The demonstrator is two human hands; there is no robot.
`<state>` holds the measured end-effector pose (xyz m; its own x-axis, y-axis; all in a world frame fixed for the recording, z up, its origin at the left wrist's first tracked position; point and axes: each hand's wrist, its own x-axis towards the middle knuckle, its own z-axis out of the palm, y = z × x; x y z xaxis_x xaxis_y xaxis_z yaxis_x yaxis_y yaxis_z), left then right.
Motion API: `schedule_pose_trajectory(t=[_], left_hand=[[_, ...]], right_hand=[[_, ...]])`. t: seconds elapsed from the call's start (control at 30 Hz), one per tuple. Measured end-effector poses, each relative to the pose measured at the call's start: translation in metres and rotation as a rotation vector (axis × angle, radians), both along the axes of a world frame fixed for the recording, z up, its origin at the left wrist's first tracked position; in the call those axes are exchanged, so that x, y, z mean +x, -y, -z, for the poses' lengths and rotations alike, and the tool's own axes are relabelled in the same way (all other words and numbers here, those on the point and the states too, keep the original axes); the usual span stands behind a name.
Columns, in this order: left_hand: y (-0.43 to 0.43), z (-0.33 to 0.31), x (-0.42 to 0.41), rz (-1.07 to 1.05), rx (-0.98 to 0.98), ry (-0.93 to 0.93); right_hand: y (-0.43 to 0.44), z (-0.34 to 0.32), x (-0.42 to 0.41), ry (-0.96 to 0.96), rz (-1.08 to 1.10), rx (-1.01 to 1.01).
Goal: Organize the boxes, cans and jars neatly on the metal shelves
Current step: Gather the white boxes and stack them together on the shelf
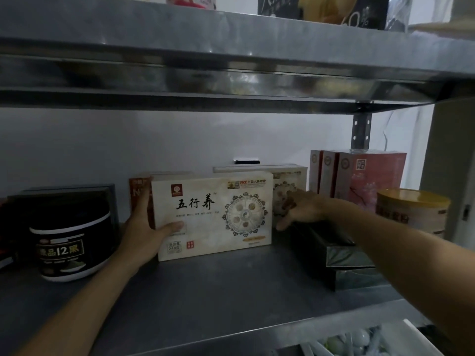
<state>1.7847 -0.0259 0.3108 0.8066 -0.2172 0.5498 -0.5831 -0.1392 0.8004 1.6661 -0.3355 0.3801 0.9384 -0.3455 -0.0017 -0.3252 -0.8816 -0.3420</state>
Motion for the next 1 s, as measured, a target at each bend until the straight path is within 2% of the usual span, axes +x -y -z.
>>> schedule_pose_trajectory(t=[0.1, 0.33, 0.53, 0.7, 0.87, 1.0], left_hand=[[0.001, 0.000, 0.000, 0.003, 0.000, 0.000], [0.000, 0.000, -0.003, 0.003, 0.004, 0.012], [0.000, 0.001, -0.004, -0.003, 0.002, 0.017], [-0.001, 0.002, -0.002, -0.002, 0.013, 0.017], [-0.002, 0.002, -0.001, -0.006, 0.020, 0.017], [-0.003, 0.001, -0.002, -0.008, 0.030, 0.006]], right_hand=[[0.007, 0.008, 0.004, -0.090, 0.034, -0.097], [0.021, 0.004, 0.009, -0.154, 0.054, -0.152], [0.022, 0.007, 0.009, -0.129, 0.036, -0.095], [0.024, 0.007, 0.003, -0.021, -0.027, 0.101], [0.019, 0.007, 0.001, -0.073, -0.042, 0.013], [0.011, 0.006, -0.005, -0.037, -0.101, 0.063]])
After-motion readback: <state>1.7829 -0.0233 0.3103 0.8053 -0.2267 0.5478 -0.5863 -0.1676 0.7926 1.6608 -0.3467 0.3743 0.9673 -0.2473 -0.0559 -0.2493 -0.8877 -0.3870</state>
